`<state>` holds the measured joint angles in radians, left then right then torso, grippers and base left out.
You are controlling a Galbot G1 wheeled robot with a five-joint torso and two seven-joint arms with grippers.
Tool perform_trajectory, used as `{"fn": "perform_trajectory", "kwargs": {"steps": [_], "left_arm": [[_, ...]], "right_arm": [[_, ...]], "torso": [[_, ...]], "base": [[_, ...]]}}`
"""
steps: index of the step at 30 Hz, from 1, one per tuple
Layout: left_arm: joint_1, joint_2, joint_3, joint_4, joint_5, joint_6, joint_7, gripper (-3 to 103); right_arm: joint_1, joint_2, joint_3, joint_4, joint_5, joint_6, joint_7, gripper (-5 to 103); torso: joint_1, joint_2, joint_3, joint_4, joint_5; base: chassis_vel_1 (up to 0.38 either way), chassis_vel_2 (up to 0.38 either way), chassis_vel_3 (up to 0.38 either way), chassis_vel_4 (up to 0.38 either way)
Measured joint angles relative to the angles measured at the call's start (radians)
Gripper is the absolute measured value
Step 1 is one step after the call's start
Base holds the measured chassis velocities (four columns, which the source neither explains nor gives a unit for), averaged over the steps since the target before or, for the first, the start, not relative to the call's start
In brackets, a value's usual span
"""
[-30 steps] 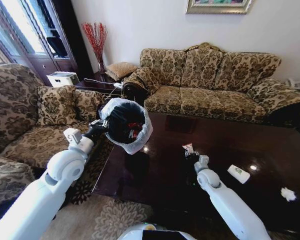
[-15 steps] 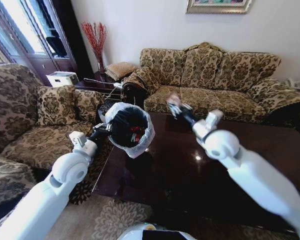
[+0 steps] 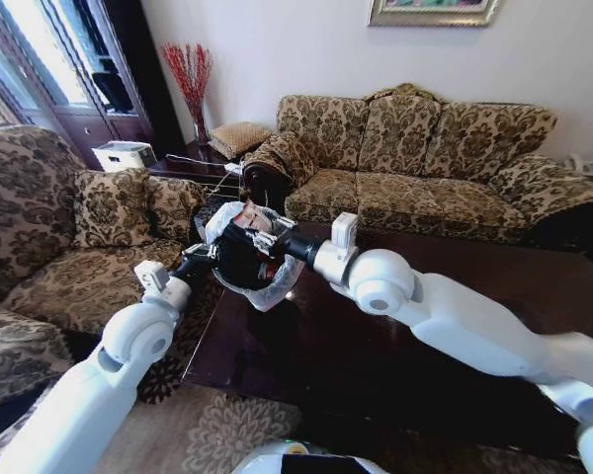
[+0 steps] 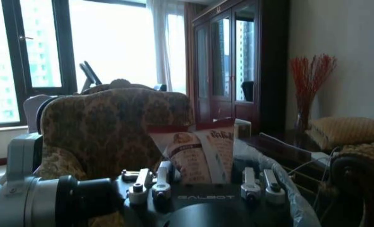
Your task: Move to the front of the table and place the trash on the table into the trash bin.
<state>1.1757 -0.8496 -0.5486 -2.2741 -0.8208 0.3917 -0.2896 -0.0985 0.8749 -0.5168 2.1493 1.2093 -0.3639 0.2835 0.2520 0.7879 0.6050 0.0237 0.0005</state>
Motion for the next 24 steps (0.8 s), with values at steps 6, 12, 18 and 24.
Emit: {"fn": "perform_trajectory", "kwargs": {"steps": [6, 12, 18, 24], "left_arm": [[-0.007, -0.006, 0.004, 0.000, 0.001, 0.002, 0.000, 3], [-0.002, -0.006, -0.002, 0.000, 0.008, 0.004, 0.002, 3], [0.000, -0.005, -0.007, 0.000, 0.011, 0.004, 0.003, 3], [0.001, -0.005, -0.012, 0.003, 0.011, 0.004, 0.003, 3]], "right_arm": [[0.000, 0.025, -0.016, -0.023, -0.004, -0.004, -0.011, 71], [0.011, 0.056, -0.026, -0.040, -0.009, -0.003, -0.007, 93], [0.001, 0.006, 0.089, -0.020, -0.048, 0.034, 0.029, 100], [-0.123, -0.162, 0.265, 0.003, -0.129, 0.049, 0.050, 100]], "torso": [[0.000, 0.000, 0.000, 0.0003, -0.0003], [0.000, 0.000, 0.000, 0.0005, -0.0003], [0.000, 0.000, 0.000, 0.0006, 0.0000], [0.000, 0.000, 0.000, 0.0001, 0.0000]], "base": [[0.000, 0.000, 0.000, 0.000], [0.000, 0.000, 0.000, 0.000], [-0.005, -0.007, -0.012, -0.010], [-0.071, -0.069, -0.078, -0.076]]}}
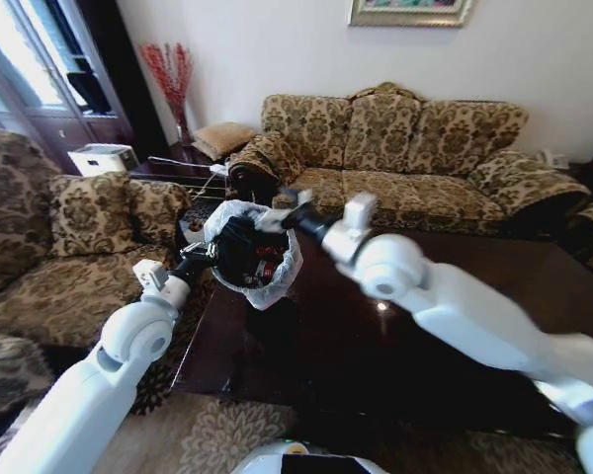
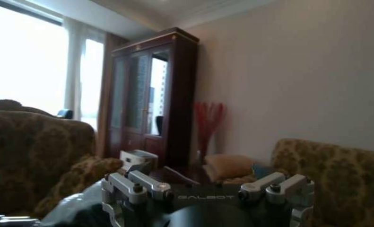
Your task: Move to the front of the table and place the trash on the table into the trash bin.
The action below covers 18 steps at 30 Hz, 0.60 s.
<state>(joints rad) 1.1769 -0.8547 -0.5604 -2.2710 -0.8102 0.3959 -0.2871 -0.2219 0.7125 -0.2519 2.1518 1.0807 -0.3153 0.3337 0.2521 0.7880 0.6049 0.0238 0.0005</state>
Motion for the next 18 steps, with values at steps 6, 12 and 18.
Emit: {"fn": "perform_trajectory", "kwargs": {"steps": [6, 12, 18], "left_arm": [[0.013, 0.002, -0.012, -0.003, 0.000, -0.003, 0.013, 3], [0.019, -0.001, -0.018, -0.004, 0.001, -0.016, 0.014, 3], [0.030, 0.007, -0.029, -0.016, 0.012, -0.018, 0.008, 3]], "right_arm": [[-0.558, -0.107, 0.495, -0.023, -0.239, -0.046, -0.062, 100], [-1.049, 0.060, 0.816, -0.032, -0.429, -0.077, -0.075, 100], [-1.233, 0.227, 0.862, -0.051, -0.544, -0.047, -0.107, 100]], "torso": [[0.000, 0.000, 0.000, -0.0004, 0.0007], [0.000, 0.000, 0.000, -0.0004, -0.0002], [0.000, 0.000, 0.000, -0.0002, -0.0001]], "base": [[-0.111, -0.108, -0.101, -0.107], [-0.128, -0.127, -0.112, -0.113], [-0.077, -0.103, -0.069, -0.062]]}}
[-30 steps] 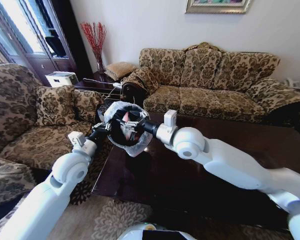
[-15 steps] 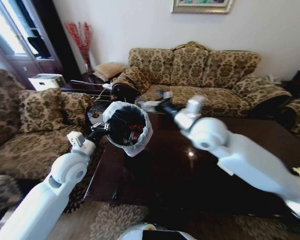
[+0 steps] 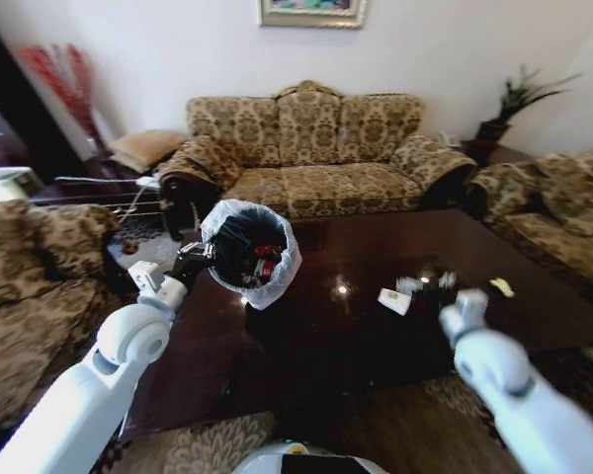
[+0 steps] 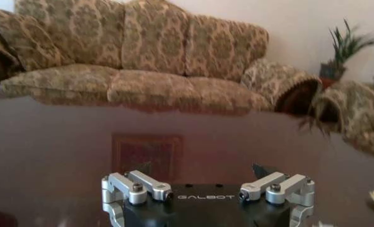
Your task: Move to the front of the table and place the trash on the table into the trash bin.
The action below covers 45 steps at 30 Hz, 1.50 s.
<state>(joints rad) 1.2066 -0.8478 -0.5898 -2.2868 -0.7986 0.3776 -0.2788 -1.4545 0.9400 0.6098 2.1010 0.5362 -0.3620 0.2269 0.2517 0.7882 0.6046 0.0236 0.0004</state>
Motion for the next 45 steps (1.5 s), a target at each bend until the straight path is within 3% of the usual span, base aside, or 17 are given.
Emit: {"fn": "perform_trajectory", "kwargs": {"steps": [6, 16, 25, 32, 38, 45], "left_arm": [[0.008, -0.005, -0.001, -0.019, 0.001, 0.013, -0.014, 3], [0.029, -0.011, -0.009, -0.051, 0.003, 0.024, -0.017, 3], [0.049, -0.016, -0.011, -0.074, 0.004, 0.032, -0.012, 3], [0.069, -0.020, -0.013, -0.077, 0.068, 0.032, -0.025, 3], [0.073, -0.014, -0.020, -0.080, 0.072, 0.028, -0.028, 3], [0.074, -0.015, -0.015, -0.082, 0.068, 0.026, -0.023, 3]], "right_arm": [[0.017, 0.015, -0.005, -0.001, -0.004, 0.001, 0.000, 100], [0.030, 0.022, -0.032, 0.010, -0.010, 0.023, -0.022, 100], [0.035, 0.018, -0.075, 0.000, -0.043, 0.039, -0.072, 100], [0.015, 0.048, -0.220, -0.039, -0.096, 0.109, -0.118, 100], [0.015, 0.094, -0.273, -0.077, -0.109, 0.129, -0.109, 100], [0.024, 0.110, -0.295, -0.093, -0.146, 0.160, -0.042, 100]], "torso": [[0.000, 0.000, 0.000, 0.0016, -0.0006], [0.000, 0.000, 0.000, -0.0002, 0.0002], [0.000, 0.000, 0.000, -0.0002, 0.0000], [0.000, 0.000, 0.000, 0.0009, -0.0003], [0.000, 0.000, 0.000, 0.0007, -0.0006], [0.000, 0.000, 0.000, -0.0003, -0.0001]], "base": [[-0.020, -0.038, 0.050, 0.052], [-0.174, -0.162, 0.202, 0.194], [-0.214, -0.231, 0.315, 0.321], [-0.005, -0.025, 0.140, 0.113], [0.049, 0.056, -0.024, -0.048], [0.000, 0.000, 0.000, 0.000]]}}
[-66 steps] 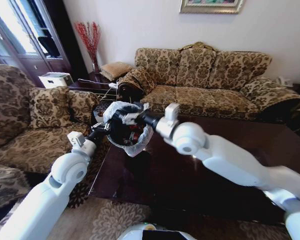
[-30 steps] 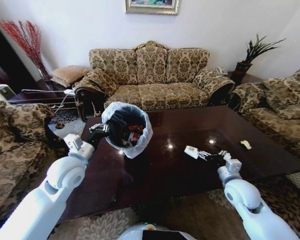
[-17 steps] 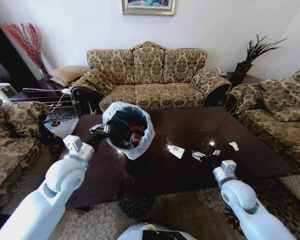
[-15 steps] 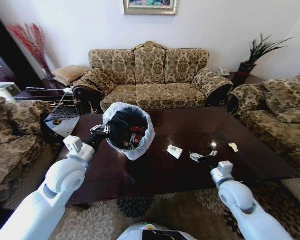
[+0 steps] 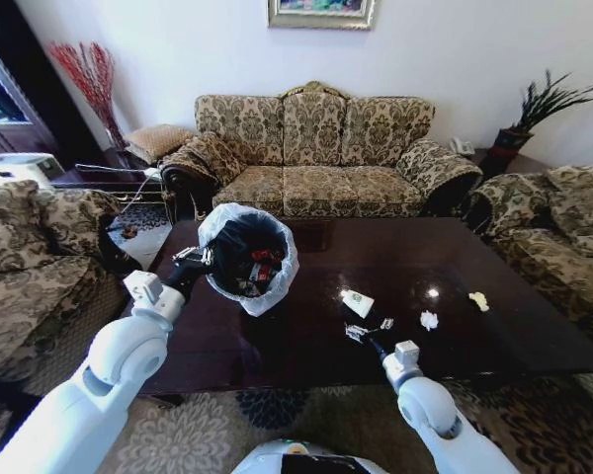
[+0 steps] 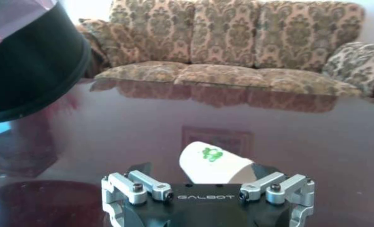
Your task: Move to the front of the table and place the trash on the table into the trash bin.
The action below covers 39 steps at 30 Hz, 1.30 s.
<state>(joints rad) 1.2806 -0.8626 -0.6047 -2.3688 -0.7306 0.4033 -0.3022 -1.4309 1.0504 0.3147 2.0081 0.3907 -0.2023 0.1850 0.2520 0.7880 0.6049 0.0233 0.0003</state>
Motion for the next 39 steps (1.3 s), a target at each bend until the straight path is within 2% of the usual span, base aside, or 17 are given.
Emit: {"fn": "perform_trajectory", "kwargs": {"steps": [6, 11, 13, 15, 18, 21, 23, 24, 27, 30, 32, 33, 36, 38, 39], "left_arm": [[0.000, 0.000, 0.009, 0.000, -0.005, 0.000, 0.001, 3], [-0.001, 0.002, 0.008, 0.000, -0.010, 0.000, 0.003, 3], [0.000, 0.004, 0.007, -0.001, -0.025, 0.000, 0.004, 3], [0.001, 0.005, 0.007, -0.001, -0.027, 0.000, 0.004, 3], [0.003, 0.005, 0.007, -0.003, -0.029, 0.001, 0.003, 3], [0.001, 0.005, 0.007, -0.004, -0.040, 0.004, 0.003, 3], [-0.006, 0.007, 0.008, -0.007, -0.069, 0.016, 0.001, 3], [-0.006, 0.007, 0.008, -0.007, -0.069, 0.016, 0.001, 3], [-0.011, 0.010, 0.008, -0.006, -0.076, 0.019, -0.001, 3], [-0.012, 0.009, 0.009, -0.003, -0.076, 0.020, -0.001, 3], [-0.012, 0.006, 0.012, -0.001, -0.076, 0.027, -0.001, 3], [-0.012, 0.006, 0.012, -0.001, -0.076, 0.027, -0.001, 3], [-0.012, 0.004, 0.013, 0.002, -0.075, 0.029, -0.001, 3], [-0.012, 0.005, 0.013, 0.002, -0.075, 0.029, -0.001, 3], [-0.012, 0.004, 0.013, 0.002, -0.075, 0.029, -0.001, 3]], "right_arm": [[0.020, -0.001, -0.015, -0.038, 0.022, 0.011, 0.022, 100], [0.063, 0.011, -0.037, -0.085, 0.042, 0.012, 0.036, 100], [0.090, 0.016, -0.050, -0.109, 0.059, 0.012, 0.044, 95], [0.100, 0.017, -0.054, -0.117, 0.071, 0.012, 0.044, 95], [0.134, 0.021, -0.070, -0.151, 0.096, 0.012, 0.038, 79], [0.146, 0.028, -0.075, -0.165, 0.104, 0.011, 0.035, 73], [0.160, 0.041, -0.080, -0.182, 0.122, 0.004, 0.032, 62], [0.160, 0.041, -0.080, -0.182, 0.122, 0.004, 0.032, 62], [0.173, 0.045, -0.087, -0.200, 0.126, 0.003, 0.023, 46], [0.183, 0.045, -0.090, -0.210, 0.127, 0.004, 0.022, 41], [0.198, 0.043, -0.095, -0.217, 0.138, 0.006, 0.026, 30], [0.198, 0.043, -0.095, -0.217, 0.138, 0.006, 0.026, 30], [0.209, 0.040, -0.099, -0.219, 0.143, 0.007, 0.029, 14], [0.211, 0.039, -0.099, -0.219, 0.143, 0.008, 0.030, 14], [0.214, 0.037, -0.099, -0.219, 0.143, 0.009, 0.032, 8]], "torso": [[0.000, 0.000, 0.000, 0.0010, -0.0003], [0.000, 0.000, 0.000, 0.0007, 0.0003], [0.000, 0.000, 0.000, 0.0006, 0.0001], [0.000, 0.000, 0.000, 0.0005, 0.0000], [0.000, 0.000, 0.000, 0.0008, 0.0000], [0.000, 0.000, 0.000, 0.0008, 0.0000], [0.000, 0.000, 0.000, 0.0004, 0.0001], [0.000, 0.000, 0.000, 0.0004, 0.0001], [0.000, 0.000, 0.000, 0.0006, 0.0000], [0.000, 0.000, 0.000, 0.0006, 0.0000], [0.000, 0.000, 0.000, 0.0006, 0.0000], [0.000, 0.000, 0.000, 0.0006, 0.0000], [0.000, 0.000, 0.000, 0.0007, 0.0000], [0.000, 0.000, 0.000, 0.0007, 0.0000], [0.000, 0.000, 0.000, 0.0006, 0.0000]], "base": [[0.000, 0.000, 0.000, 0.000], [0.000, 0.000, 0.000, 0.000], [0.000, 0.000, 0.000, 0.000], [0.000, 0.000, 0.000, 0.000], [0.000, 0.000, 0.000, 0.000], [0.000, 0.000, 0.000, 0.000], [0.000, 0.000, 0.000, 0.000], [0.000, 0.000, 0.000, 0.000], [0.000, 0.000, 0.000, 0.000], [0.000, 0.000, 0.000, 0.000], [0.000, 0.000, 0.000, 0.000], [0.000, 0.000, 0.000, 0.000], [0.000, 0.000, 0.000, 0.000], [0.000, 0.000, 0.000, 0.000], [0.000, 0.000, 0.000, 0.000]]}}
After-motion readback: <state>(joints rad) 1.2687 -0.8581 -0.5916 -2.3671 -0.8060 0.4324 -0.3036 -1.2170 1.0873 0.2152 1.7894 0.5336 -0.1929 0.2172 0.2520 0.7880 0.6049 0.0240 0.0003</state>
